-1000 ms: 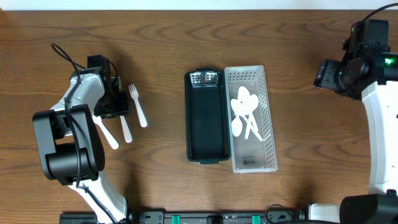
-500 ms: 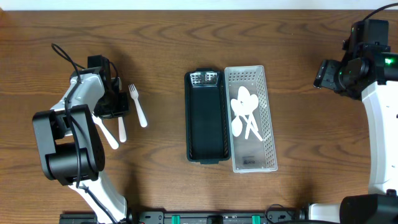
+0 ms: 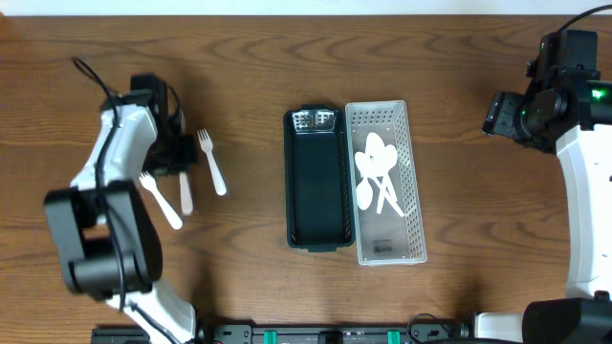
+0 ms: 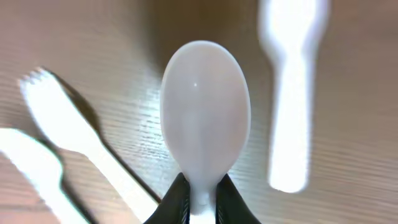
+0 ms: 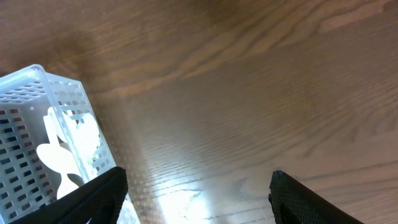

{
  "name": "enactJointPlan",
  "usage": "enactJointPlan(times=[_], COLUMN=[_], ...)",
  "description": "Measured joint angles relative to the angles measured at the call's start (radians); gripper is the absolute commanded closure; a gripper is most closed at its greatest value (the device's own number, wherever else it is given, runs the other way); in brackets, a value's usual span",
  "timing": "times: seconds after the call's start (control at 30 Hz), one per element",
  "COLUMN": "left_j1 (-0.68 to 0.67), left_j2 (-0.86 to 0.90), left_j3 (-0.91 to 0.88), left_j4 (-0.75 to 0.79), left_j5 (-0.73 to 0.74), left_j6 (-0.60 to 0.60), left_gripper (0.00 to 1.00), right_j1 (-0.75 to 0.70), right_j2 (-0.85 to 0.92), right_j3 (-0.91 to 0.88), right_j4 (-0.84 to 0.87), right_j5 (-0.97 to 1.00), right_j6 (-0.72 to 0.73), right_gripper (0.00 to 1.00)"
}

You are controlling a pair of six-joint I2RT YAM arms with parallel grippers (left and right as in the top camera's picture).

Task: Pack container
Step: 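Carry the spoon right and drop it into the dark green tray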

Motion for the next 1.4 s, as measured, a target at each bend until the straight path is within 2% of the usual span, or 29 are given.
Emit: enactJointPlan(times=[0.23, 0.37, 0.63, 0.8, 0.97, 1.13, 1.2, 1.3, 1.33, 1.4], left_j1=[-0.204, -0.351, -0.608, -0.681, -0.698, -0.697, -0.697, -0.697, -0.697, -0.697], left_j2=[-0.238, -0.268, -0.129, -0.006, 0.084, 0.121, 0.122, 0.122, 0.122, 0.12], left_j3=[0.152, 0.158, 0.158, 0.156, 0.154, 0.151, 0.151, 0.151, 0.151, 0.151], left_j4=[-0.028, -0.017, 0.071, 0.085, 0.091, 0.105, 0.115, 0.128, 0.129, 0.129], left_j5=[0.001, 0.005, 0.009, 0.015, 0.016, 0.016, 0.016, 0.016, 0.016, 0.016], left_j6=[-0.123, -0.225, -0.302, -0.327, -0.335, -0.334, -0.338, -0.341, -0.334, -0.317], left_gripper=[0.94, 0.94, 0.94, 0.94, 0.93, 0.74, 0.59, 0.53, 0.48, 0.47], right_j1=[0.0, 0.0, 0.0, 0.0, 0.0, 0.0, 0.0, 0.0, 0.0, 0.0], right_j2=[0.0, 0.0, 0.0, 0.0, 0.0, 0.0, 0.0, 0.0, 0.0, 0.0], right_j3=[0.0, 0.0, 0.0, 0.0, 0.0, 0.0, -0.001, -0.005, -0.005, -0.006], right_j4=[0.0, 0.0, 0.0, 0.0, 0.0, 0.0, 0.0, -0.001, -0.001, -0.001], right_j5=[0.0, 0.0, 0.0, 0.0, 0.0, 0.0, 0.0, 0.0, 0.0, 0.0], right_j6=[0.0, 0.0, 0.0, 0.0, 0.0, 0.0, 0.0, 0.0, 0.0, 0.0], right_gripper=[0.23, 0.23, 0.23, 0.23, 0.23, 0.23, 0.23, 0.23, 0.23, 0.23])
